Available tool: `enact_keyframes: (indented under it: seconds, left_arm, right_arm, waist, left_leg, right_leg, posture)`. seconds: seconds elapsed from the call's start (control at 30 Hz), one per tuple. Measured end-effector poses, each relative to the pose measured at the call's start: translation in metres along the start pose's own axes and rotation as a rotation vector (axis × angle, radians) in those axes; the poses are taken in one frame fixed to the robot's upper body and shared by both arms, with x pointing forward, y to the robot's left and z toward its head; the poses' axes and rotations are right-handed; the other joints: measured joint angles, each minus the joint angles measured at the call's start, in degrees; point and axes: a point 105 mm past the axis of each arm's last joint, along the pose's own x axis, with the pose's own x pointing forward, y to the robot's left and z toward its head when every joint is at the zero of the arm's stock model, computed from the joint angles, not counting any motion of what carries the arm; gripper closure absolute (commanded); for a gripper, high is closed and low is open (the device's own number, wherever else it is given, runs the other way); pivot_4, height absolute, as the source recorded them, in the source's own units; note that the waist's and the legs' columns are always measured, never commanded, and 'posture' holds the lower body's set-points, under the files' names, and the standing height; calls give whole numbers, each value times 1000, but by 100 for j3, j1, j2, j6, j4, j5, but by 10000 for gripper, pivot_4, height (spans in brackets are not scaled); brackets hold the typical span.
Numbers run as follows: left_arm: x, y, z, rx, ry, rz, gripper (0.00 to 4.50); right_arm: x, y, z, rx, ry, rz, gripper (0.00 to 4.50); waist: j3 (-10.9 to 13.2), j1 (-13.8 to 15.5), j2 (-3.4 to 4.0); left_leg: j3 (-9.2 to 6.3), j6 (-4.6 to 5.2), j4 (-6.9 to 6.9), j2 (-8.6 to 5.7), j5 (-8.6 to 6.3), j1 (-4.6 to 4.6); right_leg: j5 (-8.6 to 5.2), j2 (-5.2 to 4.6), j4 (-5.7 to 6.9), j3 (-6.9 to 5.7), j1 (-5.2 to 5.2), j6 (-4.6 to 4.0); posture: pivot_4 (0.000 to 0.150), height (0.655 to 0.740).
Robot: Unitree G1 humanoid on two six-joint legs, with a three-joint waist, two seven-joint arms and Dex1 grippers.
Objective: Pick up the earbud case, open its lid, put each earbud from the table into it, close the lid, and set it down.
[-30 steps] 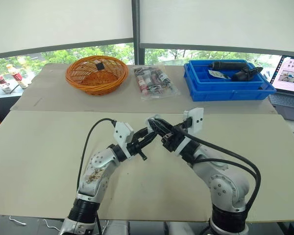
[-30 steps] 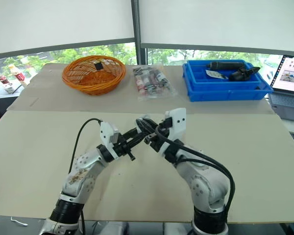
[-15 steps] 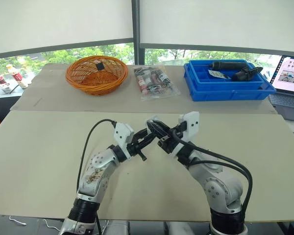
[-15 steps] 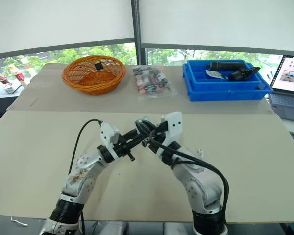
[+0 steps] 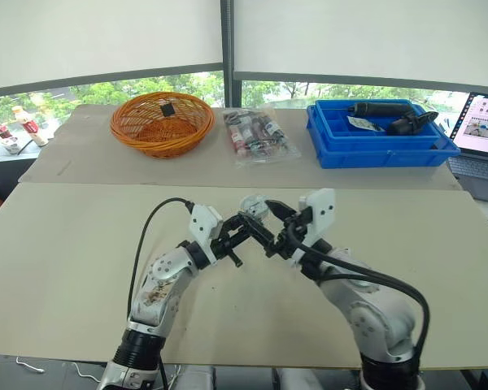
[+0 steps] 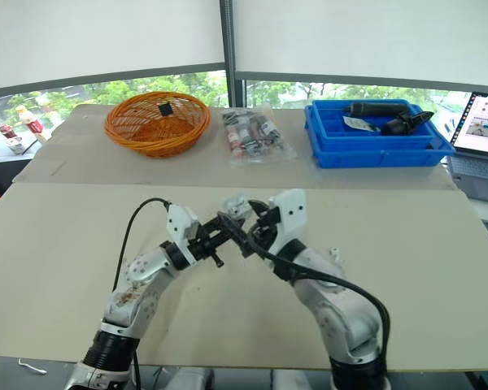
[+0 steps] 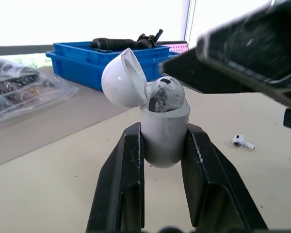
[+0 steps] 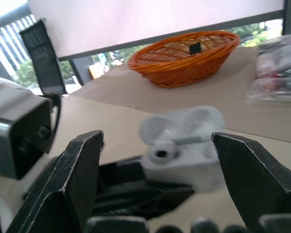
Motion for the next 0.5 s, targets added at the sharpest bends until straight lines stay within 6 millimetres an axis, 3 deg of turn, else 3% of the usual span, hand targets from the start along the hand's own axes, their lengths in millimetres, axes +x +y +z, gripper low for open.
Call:
enact_keyframes:
  seconds: [0.23,0.5]
  left_arm:
    - [-6,3,-3,6,11,15,39580]
    - [-22,6,-8,69,40,9,39580]
  right_arm:
    - [-54,-24,18,-195,81,-40,7189]
    - [-141,-59,-20,-376,380,-175,7189]
  waist:
    - [1,2,0]
    - [1,38,-2]
  left_leg:
    - [-1,1,-2,-1,0,-1]
    - [4,1,-1,-2,-1,9]
  right_leg:
    - [-1,1,-7,-1,5,1]
    - [-2,0,-11,4,18,2]
  posture:
    - [1500,6940]
    - [1500,6940]
